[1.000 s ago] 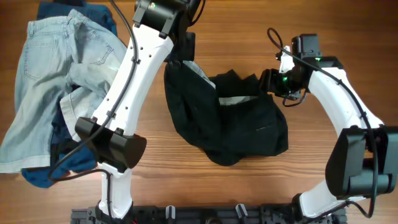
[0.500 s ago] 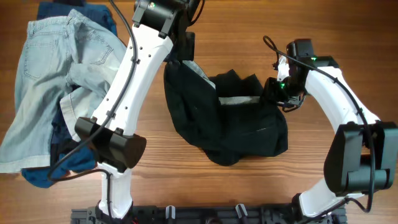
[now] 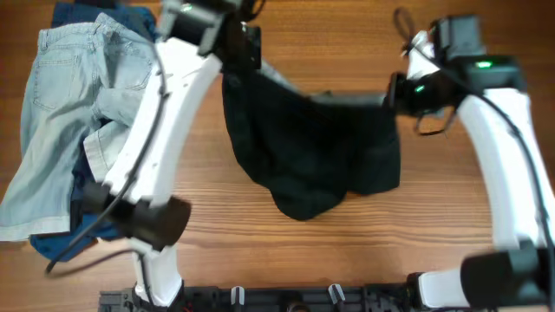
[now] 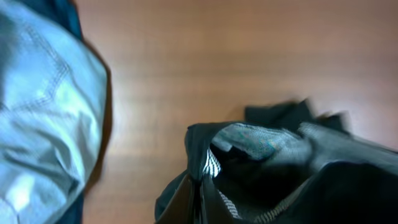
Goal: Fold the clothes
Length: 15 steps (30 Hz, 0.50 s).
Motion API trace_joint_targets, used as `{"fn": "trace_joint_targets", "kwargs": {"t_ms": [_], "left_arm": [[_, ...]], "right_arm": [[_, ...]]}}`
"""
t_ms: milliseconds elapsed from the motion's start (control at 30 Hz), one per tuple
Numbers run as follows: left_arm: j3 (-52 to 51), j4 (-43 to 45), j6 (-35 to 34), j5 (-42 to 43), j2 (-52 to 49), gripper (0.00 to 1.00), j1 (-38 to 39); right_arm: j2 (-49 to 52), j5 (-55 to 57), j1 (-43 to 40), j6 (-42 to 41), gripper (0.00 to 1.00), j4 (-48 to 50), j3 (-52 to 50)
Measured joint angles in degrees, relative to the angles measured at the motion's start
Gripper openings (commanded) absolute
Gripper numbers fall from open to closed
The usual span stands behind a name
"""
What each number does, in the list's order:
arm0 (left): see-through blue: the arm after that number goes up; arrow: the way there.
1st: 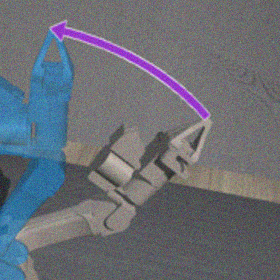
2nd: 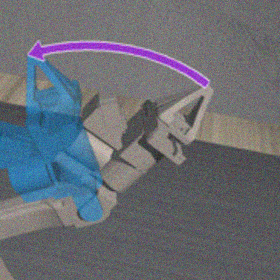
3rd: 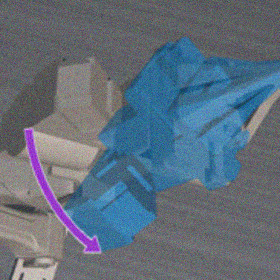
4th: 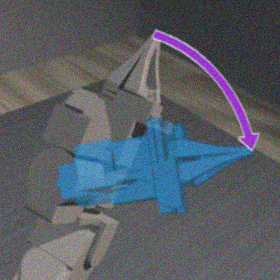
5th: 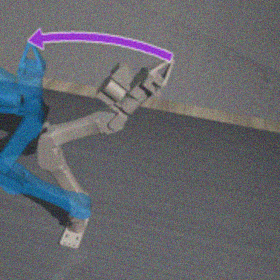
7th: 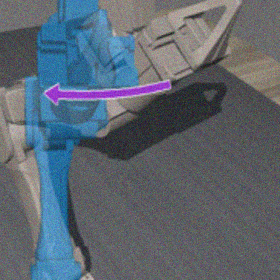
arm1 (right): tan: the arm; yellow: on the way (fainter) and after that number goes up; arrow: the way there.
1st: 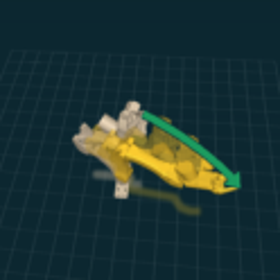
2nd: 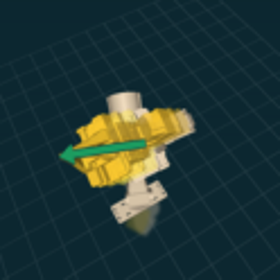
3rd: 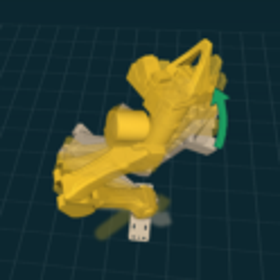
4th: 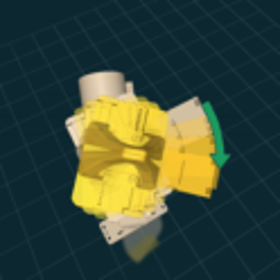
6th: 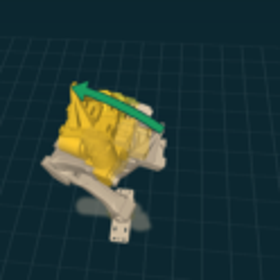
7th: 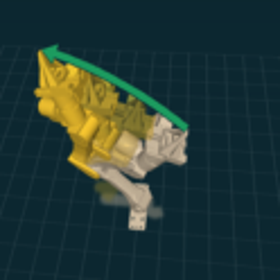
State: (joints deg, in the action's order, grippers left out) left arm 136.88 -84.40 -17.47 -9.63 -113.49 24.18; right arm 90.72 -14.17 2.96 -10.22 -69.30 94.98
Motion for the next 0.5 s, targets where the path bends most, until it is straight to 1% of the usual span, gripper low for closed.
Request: {"fn": "trace_joint_targets", "kwargs": {"t_ms": [67, 133, 167, 233, 367, 500], "left_arm": [[0.1, 1.8, 0.0, 0.0, 7.4, 0.04, -0.1], [0.7, 2.7, 0.0, 0.0, 13.0, 0.04, -0.1], [0.9, 3.3, 0.0, 0.0, 16.3, 0.04, -0.1], [1.4, 3.8, 0.0, 0.0, 23.0, 0.04, -0.2], [1.5, 4.4, 0.0, 0.0, 30.9, 0.04, -0.2], [1.5, 4.7, 0.0, 0.1, 35.6, 0.04, -0.2]], "right_arm": [[-4.0, 2.1, 0.0, 0.0, 0.04, -4.3, 9.2], [-5.7, 3.0, 0.0, 0.0, 0.04, -7.8, 14.4], [-6.5, 3.6, 0.0, 0.0, 0.04, -10.3, 18.8], [-7.5, 4.1, 0.0, 0.0, 0.04, -12.7, 23.3], [-9.4, 5.5, 0.0, -0.1, 0.04, -17.1, 30.3], [-13.4, 7.1, 0.0, -1.8, 0.04, -20.3, 38.1]]}}
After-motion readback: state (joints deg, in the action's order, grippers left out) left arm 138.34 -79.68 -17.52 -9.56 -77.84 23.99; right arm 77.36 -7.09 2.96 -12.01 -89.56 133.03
